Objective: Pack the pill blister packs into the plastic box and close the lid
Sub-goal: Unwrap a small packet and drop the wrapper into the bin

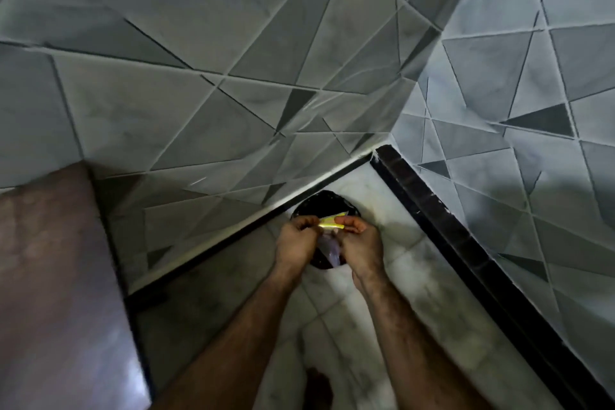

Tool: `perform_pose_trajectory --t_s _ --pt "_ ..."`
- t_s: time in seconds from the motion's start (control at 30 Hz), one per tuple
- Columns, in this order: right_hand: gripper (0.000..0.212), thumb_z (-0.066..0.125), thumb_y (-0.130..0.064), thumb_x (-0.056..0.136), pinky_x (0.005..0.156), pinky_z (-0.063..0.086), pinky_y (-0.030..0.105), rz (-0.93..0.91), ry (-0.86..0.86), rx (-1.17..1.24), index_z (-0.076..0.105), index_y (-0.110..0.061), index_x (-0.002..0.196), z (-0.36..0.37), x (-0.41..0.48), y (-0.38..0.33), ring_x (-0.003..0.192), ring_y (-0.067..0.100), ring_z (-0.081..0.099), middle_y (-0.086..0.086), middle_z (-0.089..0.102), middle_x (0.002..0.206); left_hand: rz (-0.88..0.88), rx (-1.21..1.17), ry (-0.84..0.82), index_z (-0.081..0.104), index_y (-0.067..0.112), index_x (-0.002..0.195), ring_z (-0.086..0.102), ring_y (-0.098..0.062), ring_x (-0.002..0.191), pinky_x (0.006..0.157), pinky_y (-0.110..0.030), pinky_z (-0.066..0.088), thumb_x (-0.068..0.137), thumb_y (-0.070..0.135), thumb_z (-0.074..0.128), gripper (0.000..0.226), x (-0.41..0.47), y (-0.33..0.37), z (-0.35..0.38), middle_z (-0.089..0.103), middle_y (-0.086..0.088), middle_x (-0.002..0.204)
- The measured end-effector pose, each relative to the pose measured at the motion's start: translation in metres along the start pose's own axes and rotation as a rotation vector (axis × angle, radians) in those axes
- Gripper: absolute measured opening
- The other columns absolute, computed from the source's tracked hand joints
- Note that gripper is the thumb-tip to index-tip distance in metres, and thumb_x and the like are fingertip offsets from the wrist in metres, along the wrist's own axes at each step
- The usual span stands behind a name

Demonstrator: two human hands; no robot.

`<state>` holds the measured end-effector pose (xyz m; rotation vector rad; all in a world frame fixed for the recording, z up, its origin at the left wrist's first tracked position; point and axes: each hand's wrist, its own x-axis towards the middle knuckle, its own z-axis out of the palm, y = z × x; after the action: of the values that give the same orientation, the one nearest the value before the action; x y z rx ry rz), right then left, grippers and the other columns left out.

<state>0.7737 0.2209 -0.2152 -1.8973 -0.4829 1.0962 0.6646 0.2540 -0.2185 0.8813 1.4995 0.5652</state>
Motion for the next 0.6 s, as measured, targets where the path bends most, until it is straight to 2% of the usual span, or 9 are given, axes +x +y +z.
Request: perform_pose_trajectory --t_s 0.07,0.2,0.3,0.37,0.43,0.5,0.6 --pt "0.021 0.063 0.007 0.076 0.088 0.057 0.041 0.029 0.013 -0.009 0.074 -0.007 0.087 0.004 0.038 0.023 0.091 0.03 0.07 0.015 0.075 0.093 -0.027 -0.024 -0.023 0.073 0.021 0.064 0.063 -0.021 0.081 0.086 -0.039 0.053 0.077 0.005 0.062 0.023 0.029 -0.009 0.017 0.068 -0.001 0.073" --pt "0.023 0.065 0.003 0.077 0.083 0.058 0.045 0.105 -0.002 -0.074 0.067 -0.019 0.072 0.015 0.101 0.069 0.086 0.031 0.07 0.011 0.073 0.085 -0.12 -0.036 -0.075 0.069 0.009 0.08 0.062 -0.027 0.086 0.088 -0.04 0.052 0.086 -0.004 0.056 0.019 0.081 -0.037 0.04 0.067 -0.011 0.082" --pt "0.017 0.065 0.001 0.077 0.085 0.057 0.044 0.133 0.002 -0.112 0.071 -0.015 0.079 0.025 0.139 0.099 0.085 0.029 0.067 0.011 0.073 0.086 -0.198 -0.029 -0.075 0.067 0.013 0.076 0.06 -0.025 0.082 0.082 -0.033 0.05 0.086 -0.007 0.054 0.025 0.121 -0.063 0.053 0.065 -0.007 0.078" --pt "0.019 0.067 -0.003 0.073 0.087 0.057 0.044 0.142 -0.006 -0.134 0.071 -0.022 0.074 0.031 0.16 0.116 0.089 0.029 0.07 0.01 0.075 0.09 -0.243 -0.03 -0.113 0.069 0.011 0.087 0.062 -0.025 0.086 0.082 -0.031 0.051 0.082 -0.006 0.055 0.023 0.136 -0.072 0.058 0.067 -0.009 0.085" --pt "0.016 0.068 -0.015 0.068 0.088 0.056 0.046 0.146 -0.048 -0.143 0.069 -0.031 0.068 0.039 0.186 0.134 0.092 0.03 0.07 0.008 0.076 0.094 -0.258 -0.031 -0.167 0.067 0.012 0.104 0.065 -0.025 0.096 0.089 -0.035 0.054 0.077 -0.003 0.058 0.032 0.154 -0.08 0.063 0.07 -0.012 0.102" --pt "0.013 0.065 -0.027 0.068 0.09 0.055 0.049 0.153 -0.079 -0.145 0.07 -0.036 0.076 0.044 0.212 0.15 0.096 0.03 0.069 0.007 0.075 0.101 -0.263 -0.055 -0.207 0.061 0.018 0.113 0.064 -0.022 0.099 0.096 -0.037 0.051 0.082 0.0 0.059 0.035 0.165 -0.08 0.069 0.068 -0.009 0.109" --pt "0.027 0.062 -0.031 0.078 0.093 0.054 0.049 0.156 -0.051 -0.14 0.072 -0.025 0.102 0.041 0.217 0.14 0.101 0.031 0.067 0.007 0.073 0.11 -0.251 -0.03 -0.218 0.057 0.023 0.115 0.062 -0.025 0.107 0.104 -0.04 0.045 0.081 0.01 0.059 0.037 0.175 -0.077 0.072 0.065 -0.006 0.112"
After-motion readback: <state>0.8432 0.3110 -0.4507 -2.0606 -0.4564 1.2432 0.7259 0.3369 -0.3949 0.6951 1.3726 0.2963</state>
